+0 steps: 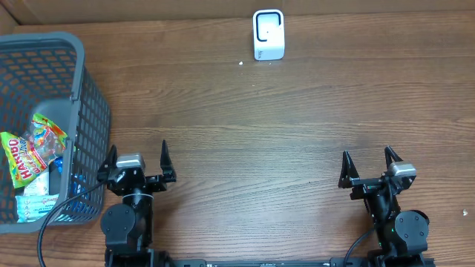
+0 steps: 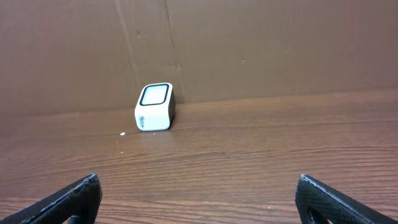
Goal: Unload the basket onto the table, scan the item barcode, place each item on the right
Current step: 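Move the left gripper toward the grey basket, then reach into the basket and grasp the Haribo gummy bag with left gripper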
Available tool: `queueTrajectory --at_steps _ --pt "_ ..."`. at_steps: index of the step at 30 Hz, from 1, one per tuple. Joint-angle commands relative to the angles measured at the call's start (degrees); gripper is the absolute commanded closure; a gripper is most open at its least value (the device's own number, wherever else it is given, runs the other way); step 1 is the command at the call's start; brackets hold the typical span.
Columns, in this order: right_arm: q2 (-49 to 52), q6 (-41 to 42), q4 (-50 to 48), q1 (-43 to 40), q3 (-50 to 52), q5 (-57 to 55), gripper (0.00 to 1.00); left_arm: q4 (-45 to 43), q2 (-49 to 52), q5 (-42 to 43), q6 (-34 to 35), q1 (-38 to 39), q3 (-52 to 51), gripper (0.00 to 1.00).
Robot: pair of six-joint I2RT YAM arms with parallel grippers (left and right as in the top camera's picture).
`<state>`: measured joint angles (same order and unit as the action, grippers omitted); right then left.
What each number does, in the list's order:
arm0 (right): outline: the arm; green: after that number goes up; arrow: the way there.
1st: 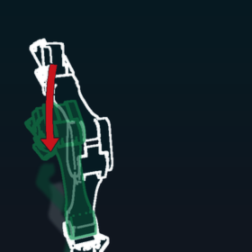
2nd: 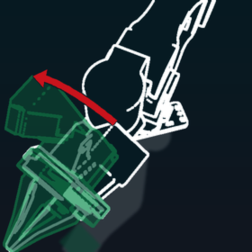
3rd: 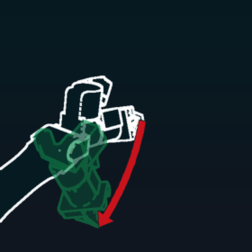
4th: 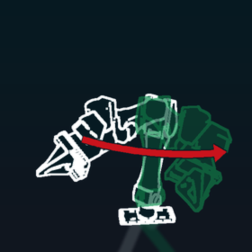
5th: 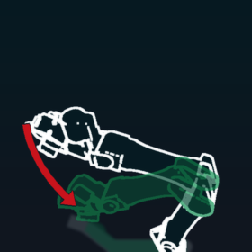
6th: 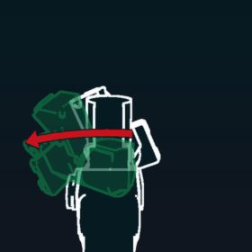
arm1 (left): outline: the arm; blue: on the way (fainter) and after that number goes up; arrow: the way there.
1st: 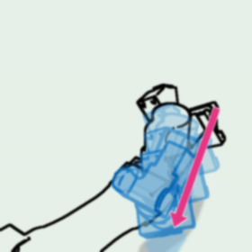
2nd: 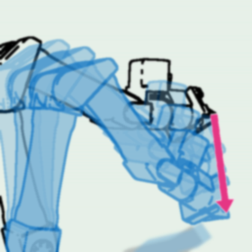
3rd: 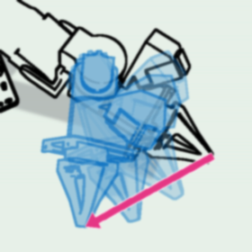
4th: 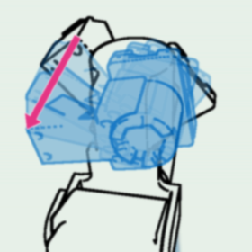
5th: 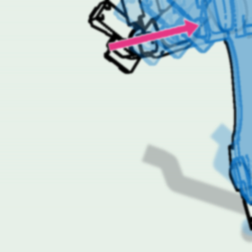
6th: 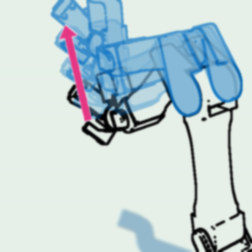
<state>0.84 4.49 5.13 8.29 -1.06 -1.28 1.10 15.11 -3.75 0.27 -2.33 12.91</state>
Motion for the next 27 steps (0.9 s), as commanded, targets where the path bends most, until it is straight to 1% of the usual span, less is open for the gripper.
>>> queueTrajectory --at_steps 1,6,9,17,22,27 --pt "-0.7 0.0 -0.4 0.2 0.6 0.3 0.00 -3.1 1.0 3.5 1.3 0.1 1.9 0.00" --pt "-0.7 0.0 -0.4 0.2 0.6 0.3 0.00 -5.4 1.1 6.4 1.4 0.1 2.0 0.00" --pt "-0.7 0.0 -0.4 0.2 0.6 0.3 0.00 -7.3 1.4 6.1 1.4 0.1 2.2 0.00" --pt "-0.7 0.0 -0.4 0.2 0.6 0.3 0.00 -7.1 5.6 6.2 1.4 0.1 6.1 0.00" --pt "-0.7 0.0 -0.4 0.2 0.6 0.3 0.00 -4.8 8.7 7.2 0.8 0.1 11.2 0.00" --pt "-0.7 0.0 -0.4 0.2 0.6 0.3 0.00 2.0 10.6 7.2 -0.1 0.1 19.8 0.00"
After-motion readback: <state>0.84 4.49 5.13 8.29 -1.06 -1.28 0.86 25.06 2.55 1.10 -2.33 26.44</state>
